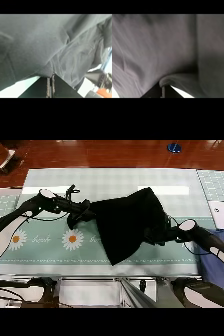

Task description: Fold the shirts.

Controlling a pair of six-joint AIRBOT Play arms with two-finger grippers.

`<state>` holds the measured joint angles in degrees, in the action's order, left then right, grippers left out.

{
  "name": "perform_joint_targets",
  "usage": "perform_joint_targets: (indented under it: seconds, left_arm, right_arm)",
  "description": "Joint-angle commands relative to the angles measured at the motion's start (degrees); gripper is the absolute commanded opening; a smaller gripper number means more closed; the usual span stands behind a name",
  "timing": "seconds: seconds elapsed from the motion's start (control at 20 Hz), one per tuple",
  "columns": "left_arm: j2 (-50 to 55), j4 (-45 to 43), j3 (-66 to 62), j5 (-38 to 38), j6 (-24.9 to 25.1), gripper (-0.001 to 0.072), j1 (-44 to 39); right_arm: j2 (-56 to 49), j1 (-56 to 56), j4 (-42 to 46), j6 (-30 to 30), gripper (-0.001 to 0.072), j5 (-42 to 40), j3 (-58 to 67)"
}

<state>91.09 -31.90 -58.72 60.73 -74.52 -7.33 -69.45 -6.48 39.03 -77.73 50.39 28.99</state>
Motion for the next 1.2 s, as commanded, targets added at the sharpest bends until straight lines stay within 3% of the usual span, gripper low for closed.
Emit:
perform_joint_targets:
  seconds: [0.0, 0.2, 0.4, 0.6, 0.8, 1.0, 1.05, 1.1, 1.15]
  left_arm:
    - [-2.5, -0.6, -0.1, 3.3, 3.0, 0.0018, 1.5]
    - [-9.9, -1.3, 0.3, 4.1, 4.4, 0.0018, 3.2]
    - [-16.8, -1.5, 5.0, 2.9, 4.3, 0.0018, -1.3]
    - [-18.1, -1.3, 13.2, -3.0, 1.5, 0.0018, -14.3]
    - [-17.8, -1.0, 17.3, -18.2, -5.2, 0.0018, -29.9]
    - [-15.3, -1.0, 17.4, -22.6, -7.2, 0.0021, -35.1]
    - [-15.3, -1.1, 17.2, -21.1, -7.2, 0.0095, -34.3]
    - [-15.4, -1.1, 16.6, -18.4, -6.8, 0.0336, -32.8]
    - [-15.5, -1.3, 15.3, -13.9, -5.1, 0.0507, -30.1]
  right_arm:
    - [-0.3, 3.3, -1.5, 4.3, 0.0022, 4.5, 3.7]
    - [2.2, 15.5, 6.3, 4.4, 0.0022, 12.0, 8.9]
    - [1.0, 22.6, 13.5, 4.3, 0.0021, 15.3, 21.6]
    - [-9.4, 22.7, 12.9, 3.8, 0.0021, 19.8, 37.2]
    - [-21.9, 18.6, 10.6, 1.2, 0.0022, 21.4, 49.4]
    - [-29.0, 15.3, 9.9, -1.3, 0.0023, 21.3, 51.8]
    - [-29.3, 15.2, 9.9, -1.9, 0.0113, 21.3, 51.8]
    - [-29.0, 15.5, 9.9, -2.5, 0.0370, 21.8, 51.9]
    - [-28.4, 16.3, 10.2, -2.1, 0.0412, 23.2, 52.4]
